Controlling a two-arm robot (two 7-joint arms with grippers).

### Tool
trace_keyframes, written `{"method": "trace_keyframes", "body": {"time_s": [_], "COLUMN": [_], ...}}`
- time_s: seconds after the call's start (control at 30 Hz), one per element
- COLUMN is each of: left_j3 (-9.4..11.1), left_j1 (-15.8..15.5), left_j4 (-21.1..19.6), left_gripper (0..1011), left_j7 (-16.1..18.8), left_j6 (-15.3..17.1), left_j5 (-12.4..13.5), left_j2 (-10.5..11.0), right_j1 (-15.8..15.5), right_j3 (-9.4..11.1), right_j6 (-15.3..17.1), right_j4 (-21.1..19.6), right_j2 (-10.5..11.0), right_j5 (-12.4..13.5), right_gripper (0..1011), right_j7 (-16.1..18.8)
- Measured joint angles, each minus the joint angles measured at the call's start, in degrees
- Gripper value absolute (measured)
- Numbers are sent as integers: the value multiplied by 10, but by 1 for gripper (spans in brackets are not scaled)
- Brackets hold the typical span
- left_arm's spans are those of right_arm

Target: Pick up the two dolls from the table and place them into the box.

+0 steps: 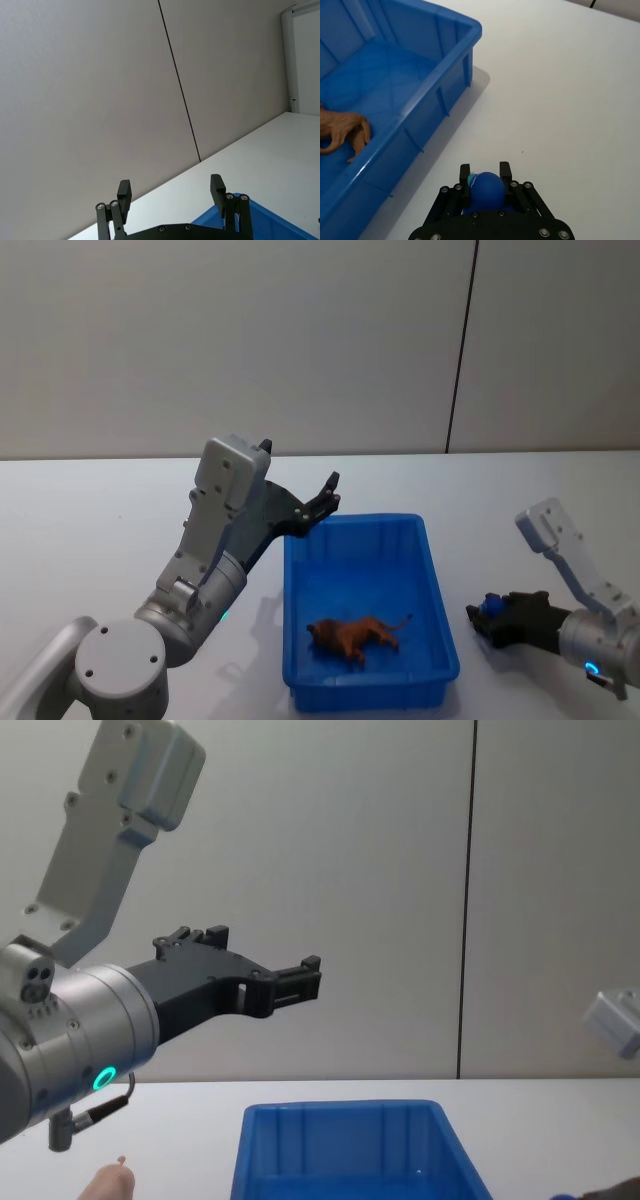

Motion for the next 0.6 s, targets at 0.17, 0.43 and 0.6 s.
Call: {"method": "trace_keyframes", "body": {"time_s": [0.17, 0.43, 0.6], "left_j3": [0, 0, 0], "left_j1": [0, 0, 0], "left_j4": [0, 0, 0], "left_gripper": [1001, 1001, 1001], "left_j7": [0, 0, 0], "left_j6": [0, 0, 0], "left_j5": [0, 0, 0], "left_j2": [0, 0, 0], "right_j1": [0, 5, 9], "right_j3": [3, 8, 11], "right_j6": [-15, -46, -63], "right_j4": [-7, -27, -42], "right_j2": [1, 4, 6], "right_j5": [6, 13, 16], "right_gripper": [315, 272, 243], "right_j7": [0, 2, 5]}}
